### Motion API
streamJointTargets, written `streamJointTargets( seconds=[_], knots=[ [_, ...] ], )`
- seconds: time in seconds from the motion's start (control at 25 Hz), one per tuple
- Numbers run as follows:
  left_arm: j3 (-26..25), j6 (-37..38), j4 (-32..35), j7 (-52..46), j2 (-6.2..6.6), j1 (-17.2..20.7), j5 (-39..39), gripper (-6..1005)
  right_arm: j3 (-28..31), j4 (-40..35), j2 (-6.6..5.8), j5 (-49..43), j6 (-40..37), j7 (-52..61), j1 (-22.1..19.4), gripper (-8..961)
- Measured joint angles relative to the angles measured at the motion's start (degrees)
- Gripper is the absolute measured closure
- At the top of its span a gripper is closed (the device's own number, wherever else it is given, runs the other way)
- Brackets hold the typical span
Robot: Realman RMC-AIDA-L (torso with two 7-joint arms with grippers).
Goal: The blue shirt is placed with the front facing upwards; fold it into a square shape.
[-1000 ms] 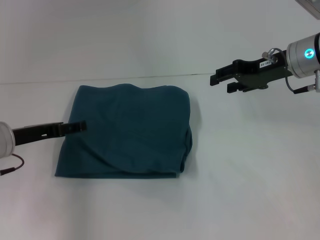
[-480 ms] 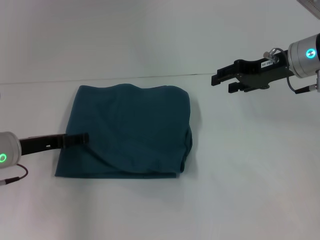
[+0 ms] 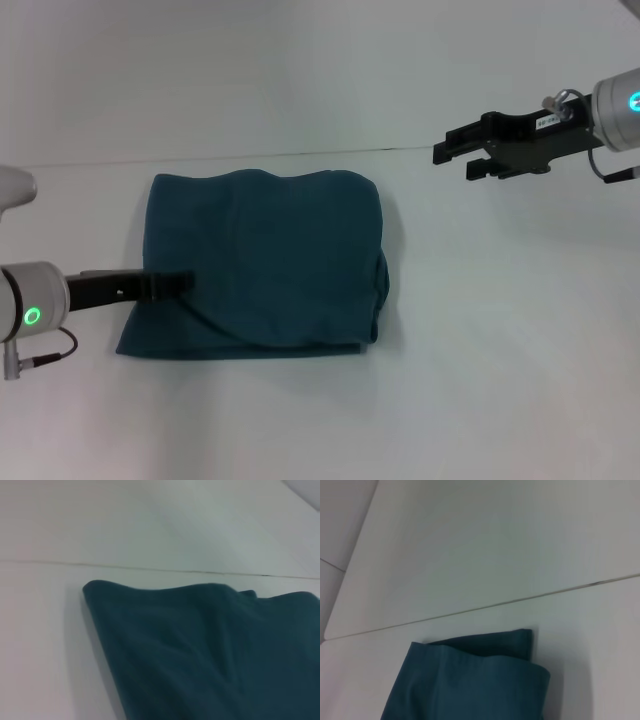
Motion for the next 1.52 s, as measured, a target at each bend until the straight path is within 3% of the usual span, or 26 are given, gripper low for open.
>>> streamJointTargets(
  seconds=[0.16, 0.6, 0.92, 1.24, 1.52],
  knots=[
    [1.81, 0.36, -0.24, -0.2, 0.11, -0.49, 0.66, 246, 0.33, -0.23, 0.0, 0.21, -0.35, 0.0, -0.29, 307],
    [1.69, 1.26, 1.68, -0.3, 0.15, 0.2, 0.26, 720, 0.86, -0.23, -0.17, 0.26, -0.52, -0.04, -1.09, 306],
    [-0.25, 1.37, 2.04, -0.4, 0.67, 0.92, 0.62, 880, 0.97, -0.76, -0.17, 0.26, -0.72, -0.06, -1.16, 306],
    [-3.6, 2.43, 2.39, -0.64, 2.13, 2.5, 0.7, 889, 0.97, -0.88, -0.17, 0.26, -0.43, -0.01, -1.03, 307],
    [-4.29, 2.69, 2.46, -0.69, 2.66, 3.42, 0.76, 890, 0.96, -0.97, -0.16, 0.25, -0.37, 0.0, -0.86, 306]
  ],
)
